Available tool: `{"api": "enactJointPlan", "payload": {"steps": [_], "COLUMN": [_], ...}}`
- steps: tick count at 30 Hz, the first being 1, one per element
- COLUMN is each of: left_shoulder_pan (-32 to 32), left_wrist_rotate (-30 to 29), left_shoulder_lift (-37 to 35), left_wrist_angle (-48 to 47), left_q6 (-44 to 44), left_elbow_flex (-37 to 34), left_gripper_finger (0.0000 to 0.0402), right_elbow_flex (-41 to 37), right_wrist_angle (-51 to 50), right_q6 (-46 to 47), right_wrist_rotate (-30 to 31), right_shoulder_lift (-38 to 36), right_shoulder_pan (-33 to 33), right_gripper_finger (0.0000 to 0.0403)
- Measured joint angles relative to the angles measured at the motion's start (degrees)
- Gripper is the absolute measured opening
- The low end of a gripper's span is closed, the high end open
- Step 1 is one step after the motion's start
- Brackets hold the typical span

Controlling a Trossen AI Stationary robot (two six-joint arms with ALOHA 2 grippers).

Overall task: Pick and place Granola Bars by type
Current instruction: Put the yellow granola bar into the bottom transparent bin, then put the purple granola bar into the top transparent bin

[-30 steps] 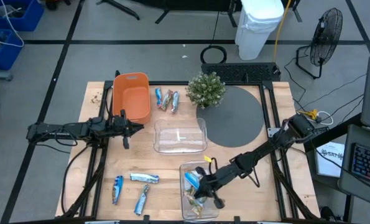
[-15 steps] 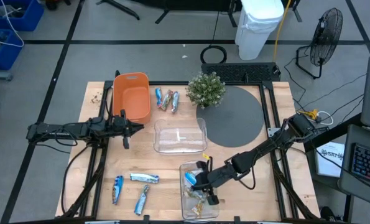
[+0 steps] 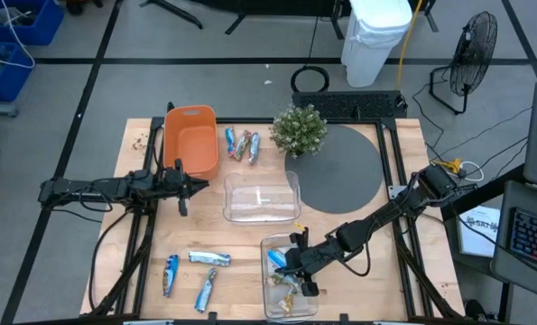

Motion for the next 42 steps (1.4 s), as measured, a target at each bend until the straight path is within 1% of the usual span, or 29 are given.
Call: {"api": "enactJointPlan", "payload": {"steps": [6,10,14,22,25,27,31,35,36,38,40,42], "left_shoulder_pan": [0.0,0.0,0.0,0.0,0.0,0.0,0.0,0.0,0.0,0.0,0.0,0.0], "left_wrist_rotate": [0.0,0.0,0.0,0.0,0.0,0.0,0.0,0.0,0.0,0.0,0.0,0.0], "left_shoulder_lift": [0.0,0.0,0.0,0.0,0.0,0.0,0.0,0.0,0.0,0.0,0.0,0.0], "left_wrist_angle": [0.0,0.0,0.0,0.0,0.0,0.0,0.0,0.0,0.0,0.0,0.0,0.0], "left_q6": [0.0,0.0,0.0,0.0,0.0,0.0,0.0,0.0,0.0,0.0,0.0,0.0], "left_elbow_flex": [0.0,0.0,0.0,0.0,0.0,0.0,0.0,0.0,0.0,0.0,0.0,0.0], "left_gripper_finger": [0.0037,0.0037,0.0037,0.0037,0.0037,0.0037,0.0037,0.0037,0.0037,0.0037,0.0037,0.0037], "right_elbow_flex": [0.0,0.0,0.0,-0.1,-0.1,-0.1,-0.7,-4.8,-6.4,-10.3,-15.1,-20.9], "right_wrist_angle": [0.1,0.1,0.1,4.2,5.3,3.3,1.0,2.3,2.3,2.3,3.0,5.7], "right_q6": [-0.5,-1.6,-3.7,-9.1,-9.6,-11.3,-14.5,-17.5,-18.0,-17.9,-15.7,-13.1], "right_wrist_rotate": [-0.1,-0.2,-0.2,-0.2,-0.2,-0.1,-0.1,0.1,0.6,4.2,10.6,16.6], "right_shoulder_lift": [0.0,0.0,0.0,-0.4,-2.7,-5.1,-10.3,-15.7,-17.1,-20.3,-23.9,-27.6], "right_shoulder_pan": [0.0,0.0,0.0,0.0,0.2,0.7,2.5,4.4,4.8,5.6,6.4,6.4], "right_gripper_finger": [0.0002,0.0015,0.0038,0.0108,0.0120,0.0121,0.0114,0.0103,0.0101,0.0096,0.0093,0.0091]}}
